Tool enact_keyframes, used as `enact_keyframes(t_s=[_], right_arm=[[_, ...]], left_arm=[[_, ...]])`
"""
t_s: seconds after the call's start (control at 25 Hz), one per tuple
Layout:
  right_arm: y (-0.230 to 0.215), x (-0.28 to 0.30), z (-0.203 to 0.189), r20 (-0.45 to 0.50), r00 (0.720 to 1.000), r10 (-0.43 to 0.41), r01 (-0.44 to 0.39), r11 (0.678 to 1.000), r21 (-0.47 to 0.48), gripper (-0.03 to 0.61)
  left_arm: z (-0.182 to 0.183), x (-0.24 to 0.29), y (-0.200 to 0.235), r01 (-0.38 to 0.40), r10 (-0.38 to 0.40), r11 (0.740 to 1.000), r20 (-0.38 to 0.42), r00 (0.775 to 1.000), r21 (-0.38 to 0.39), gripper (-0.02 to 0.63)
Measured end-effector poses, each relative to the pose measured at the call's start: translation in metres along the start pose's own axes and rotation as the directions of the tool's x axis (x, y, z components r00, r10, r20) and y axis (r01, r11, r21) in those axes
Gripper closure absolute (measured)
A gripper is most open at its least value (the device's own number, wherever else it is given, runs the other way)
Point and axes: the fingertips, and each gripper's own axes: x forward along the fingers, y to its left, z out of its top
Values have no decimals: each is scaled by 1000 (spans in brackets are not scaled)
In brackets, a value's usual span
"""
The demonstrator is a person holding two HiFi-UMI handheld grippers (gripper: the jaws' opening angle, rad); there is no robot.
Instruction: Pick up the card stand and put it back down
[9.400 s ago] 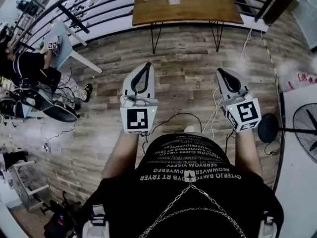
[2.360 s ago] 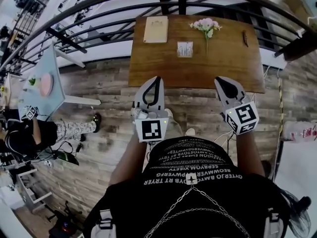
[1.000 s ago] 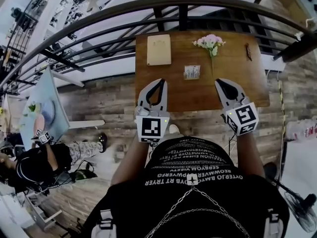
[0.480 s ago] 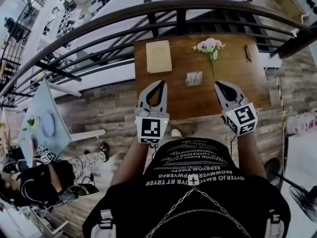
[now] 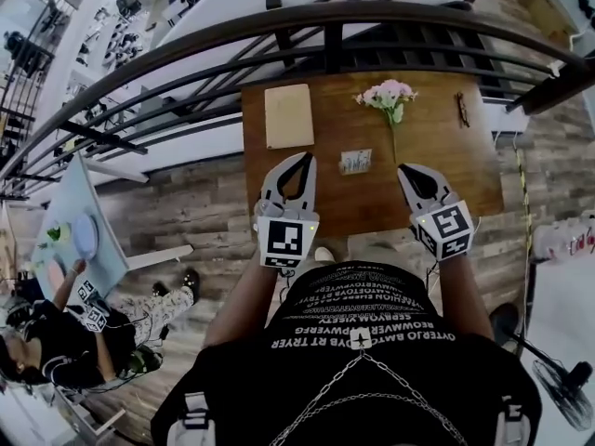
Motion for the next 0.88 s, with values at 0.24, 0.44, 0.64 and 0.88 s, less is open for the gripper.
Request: enact_keyframes(t_s=[0.24, 0.44, 0.64, 0.88], right_arm=[[-27, 33, -19, -48, 998, 48, -48, 999, -8, 563], [-41, 58, -66, -129, 988, 90, -86, 996, 36, 563], [-51, 82, -115, -209, 969, 132, -123, 991, 57, 563], [-56, 109, -162, -272, 942, 195, -180, 980, 80, 563]], left_arm=[[3, 34, -7, -4, 4, 1000, -23, 1000, -4, 586], [6, 55, -5, -15, 15, 1000, -25, 1000, -12, 586], [0, 69, -4, -33, 32, 999, -42, 999, -25, 586], [-8, 75, -1, -64, 61, 997, -70, 996, -35, 586]])
